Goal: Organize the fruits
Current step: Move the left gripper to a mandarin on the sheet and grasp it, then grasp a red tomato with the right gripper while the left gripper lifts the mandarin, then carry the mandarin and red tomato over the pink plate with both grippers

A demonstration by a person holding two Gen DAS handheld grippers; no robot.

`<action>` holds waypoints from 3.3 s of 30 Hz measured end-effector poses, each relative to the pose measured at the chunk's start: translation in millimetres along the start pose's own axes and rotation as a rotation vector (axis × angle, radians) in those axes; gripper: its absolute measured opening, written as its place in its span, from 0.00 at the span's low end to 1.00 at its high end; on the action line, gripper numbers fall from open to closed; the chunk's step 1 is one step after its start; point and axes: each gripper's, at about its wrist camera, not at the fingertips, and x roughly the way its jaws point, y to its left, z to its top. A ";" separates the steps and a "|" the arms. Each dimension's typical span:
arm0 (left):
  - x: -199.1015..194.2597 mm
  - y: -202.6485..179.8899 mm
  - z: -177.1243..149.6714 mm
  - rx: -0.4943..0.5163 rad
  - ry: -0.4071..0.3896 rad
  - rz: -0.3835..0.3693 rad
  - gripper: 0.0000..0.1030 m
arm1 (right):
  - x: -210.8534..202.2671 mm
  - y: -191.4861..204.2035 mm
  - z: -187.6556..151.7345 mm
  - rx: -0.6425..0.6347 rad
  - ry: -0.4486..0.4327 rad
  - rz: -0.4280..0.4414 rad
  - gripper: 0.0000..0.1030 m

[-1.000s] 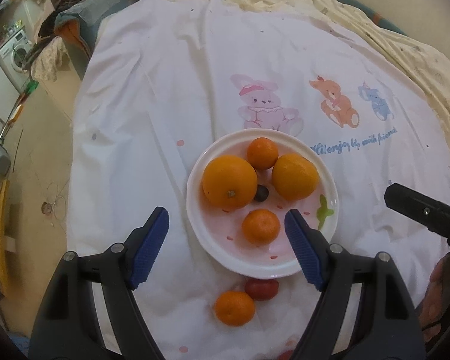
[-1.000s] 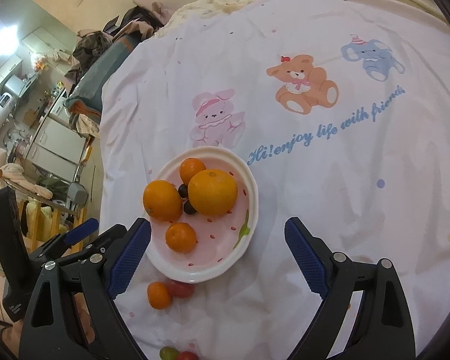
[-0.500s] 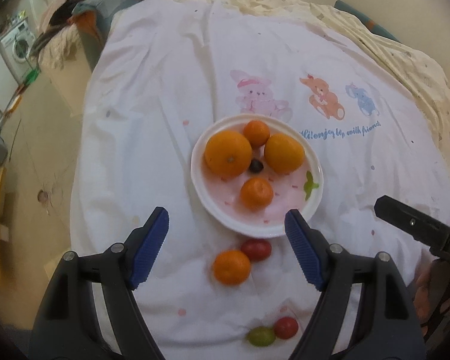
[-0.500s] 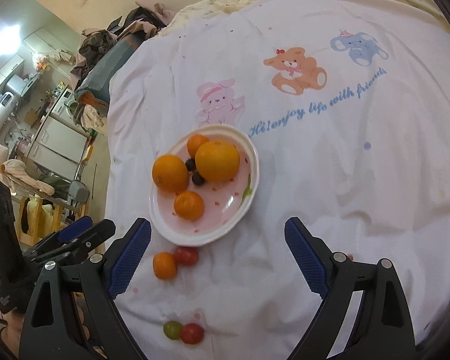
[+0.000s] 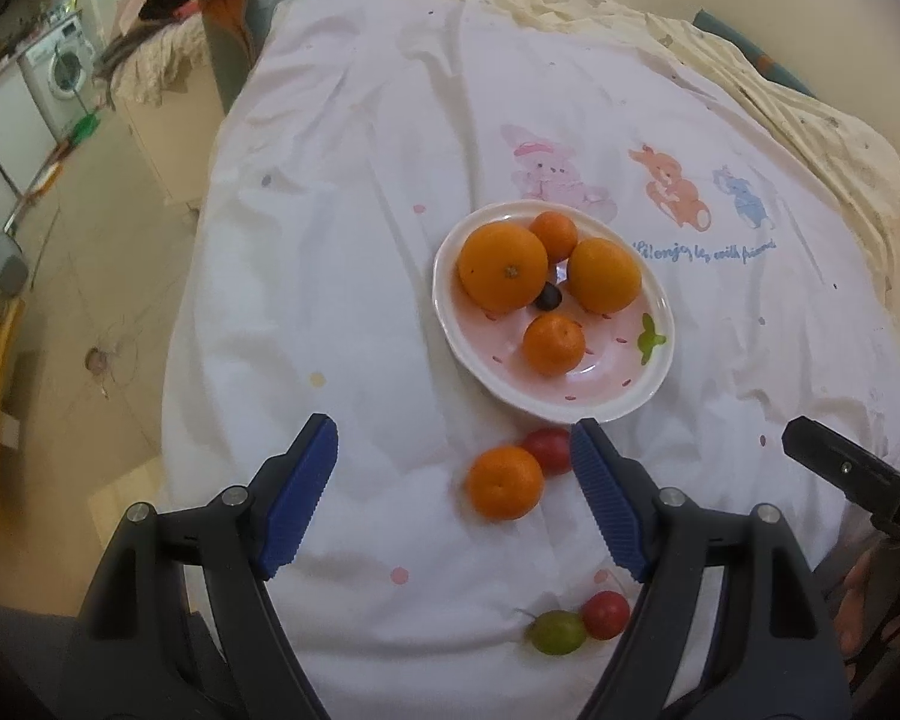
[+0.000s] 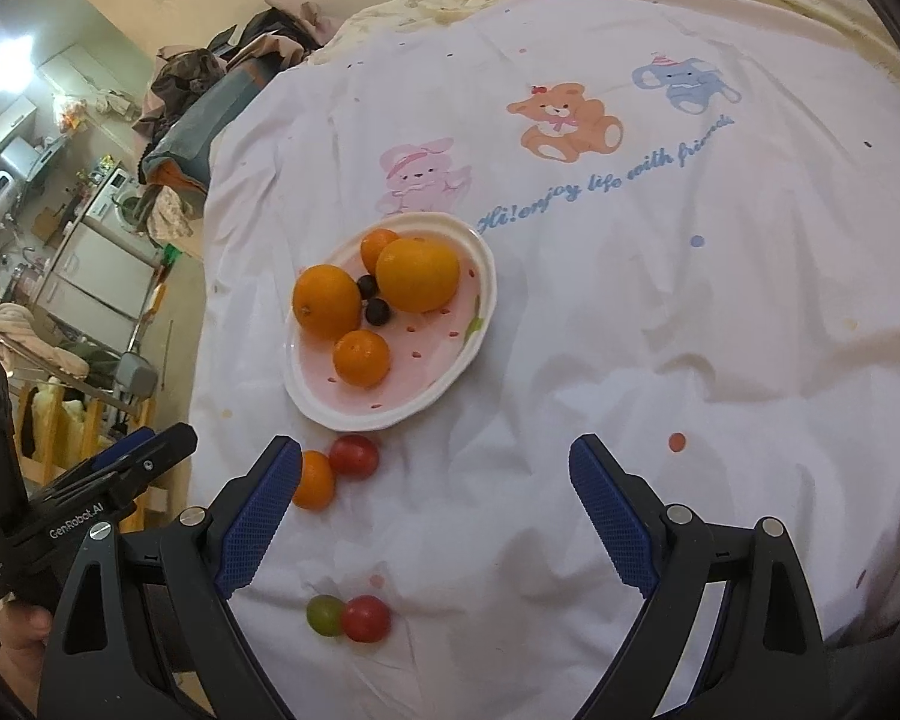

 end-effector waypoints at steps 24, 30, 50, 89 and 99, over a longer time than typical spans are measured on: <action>89.8 -32.8 -27.3 0.008 0.330 -0.060 0.53 | 21.7 -12.4 2.9 0.066 0.083 0.019 0.90; 94.8 -41.9 -31.2 0.078 0.337 -0.002 0.36 | 25.7 -11.6 2.2 0.061 0.096 0.018 0.90; 10.2 -8.1 -39.6 0.014 0.208 -0.062 0.35 | 43.2 5.8 -58.4 0.092 0.316 0.184 0.60; 22.2 14.0 -33.0 -0.068 0.179 -0.014 0.35 | -3.7 0.7 -36.7 0.195 0.049 0.263 0.30; 7.0 5.9 -26.6 -0.024 0.095 0.004 0.35 | -28.1 -28.3 6.7 0.179 -0.043 0.255 0.30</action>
